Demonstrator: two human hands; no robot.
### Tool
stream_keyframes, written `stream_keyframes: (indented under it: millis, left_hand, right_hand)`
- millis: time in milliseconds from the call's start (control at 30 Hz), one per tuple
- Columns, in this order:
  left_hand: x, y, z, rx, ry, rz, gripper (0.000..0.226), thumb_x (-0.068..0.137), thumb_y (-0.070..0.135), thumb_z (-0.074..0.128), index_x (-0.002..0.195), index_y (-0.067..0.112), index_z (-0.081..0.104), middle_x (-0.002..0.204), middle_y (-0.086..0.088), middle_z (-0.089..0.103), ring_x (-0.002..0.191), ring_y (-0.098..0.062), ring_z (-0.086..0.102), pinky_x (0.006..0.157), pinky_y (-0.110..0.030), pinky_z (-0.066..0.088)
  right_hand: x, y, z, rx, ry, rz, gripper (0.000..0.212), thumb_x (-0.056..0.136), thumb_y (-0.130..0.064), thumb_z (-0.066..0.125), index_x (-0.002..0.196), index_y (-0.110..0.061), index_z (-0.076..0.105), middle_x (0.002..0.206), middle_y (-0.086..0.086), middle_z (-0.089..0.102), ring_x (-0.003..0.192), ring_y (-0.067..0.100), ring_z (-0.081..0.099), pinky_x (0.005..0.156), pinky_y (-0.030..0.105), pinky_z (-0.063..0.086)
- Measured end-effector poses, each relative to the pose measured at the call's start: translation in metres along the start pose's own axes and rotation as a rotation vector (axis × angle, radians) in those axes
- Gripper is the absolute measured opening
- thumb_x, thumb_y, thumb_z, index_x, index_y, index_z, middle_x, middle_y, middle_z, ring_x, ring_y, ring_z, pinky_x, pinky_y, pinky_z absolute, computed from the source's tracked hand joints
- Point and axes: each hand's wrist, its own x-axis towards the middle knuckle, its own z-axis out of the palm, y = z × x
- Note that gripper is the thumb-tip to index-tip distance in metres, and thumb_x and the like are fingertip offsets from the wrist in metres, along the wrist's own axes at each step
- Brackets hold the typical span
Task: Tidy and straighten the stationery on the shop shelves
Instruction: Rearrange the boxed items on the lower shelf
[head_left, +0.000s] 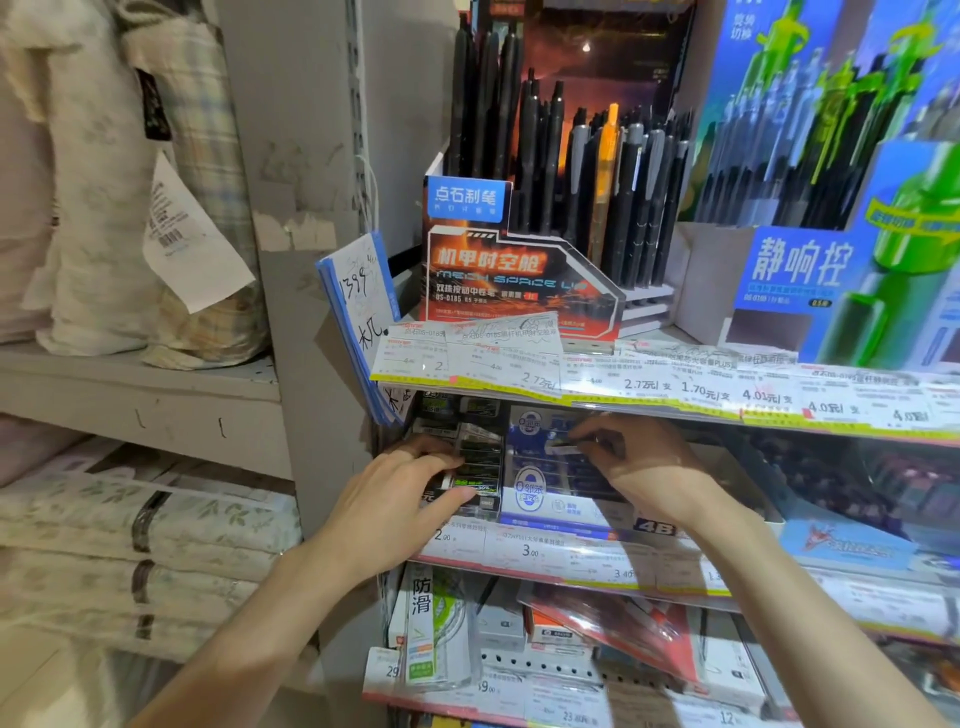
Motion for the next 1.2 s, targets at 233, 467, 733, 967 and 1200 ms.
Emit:
stream_keyframes:
  millis: [233,467,733,967,1200]
  left_hand:
    - [0.002,-0.002,0.002,0.019,0.009,-0.011,0.060,0.091,0.067,0.045,0.132,0.025,0.062,0.131,0.005,0.064,0.123,-0.015,0.057,0.103,-0.032,0.045]
    - [0.002,-0.004,0.002,-0.009,0.021,-0.017,0.064,0.089,0.070,0.045,0.129,0.025,0.064,0.128,0.005,0.066,0.120,-0.014,0.059,0.101,-0.030,0.046]
    - [0.004,-0.004,0.001,-0.028,0.035,0.011,0.062,0.090,0.068,0.047,0.128,0.023,0.065,0.128,0.008,0.066,0.119,-0.012,0.060,0.099,-0.031,0.047]
    - [0.002,-0.005,-0.002,-0.039,0.024,0.050,0.051,0.093,0.059,0.052,0.127,0.024,0.066,0.127,0.011,0.066,0.117,-0.009,0.059,0.095,-0.023,0.044]
    - [0.003,-0.007,0.000,-0.068,0.011,0.057,0.053,0.092,0.060,0.051,0.126,0.023,0.066,0.129,0.011,0.065,0.120,-0.010,0.059,0.100,-0.028,0.045]
  right_hand:
    - [0.022,-0.039,0.030,0.167,-0.070,-0.038,0.018,0.099,-0.029,0.056,0.108,-0.031,0.071,0.110,-0.014,0.069,0.102,0.006,0.063,0.085,0.015,0.045]
    - [0.045,-0.051,0.051,0.041,-0.188,-0.104,0.024,0.099,-0.025,0.054,0.112,-0.031,0.073,0.123,-0.011,0.066,0.111,0.013,0.061,0.098,0.031,0.049]
    - [0.041,-0.055,0.046,0.031,-0.295,-0.168,0.031,0.098,-0.023,0.051,0.122,-0.027,0.070,0.131,-0.006,0.064,0.118,0.014,0.059,0.103,0.034,0.048]
    - [0.038,-0.051,0.043,0.097,-0.331,-0.163,0.030,0.096,-0.031,0.060,0.123,-0.025,0.071,0.135,-0.009,0.062,0.122,0.009,0.057,0.108,0.031,0.044]
    - [0.039,-0.046,0.047,0.127,-0.292,-0.141,0.028,0.091,-0.033,0.066,0.116,-0.025,0.075,0.133,-0.011,0.063,0.122,0.006,0.057,0.109,0.031,0.042]
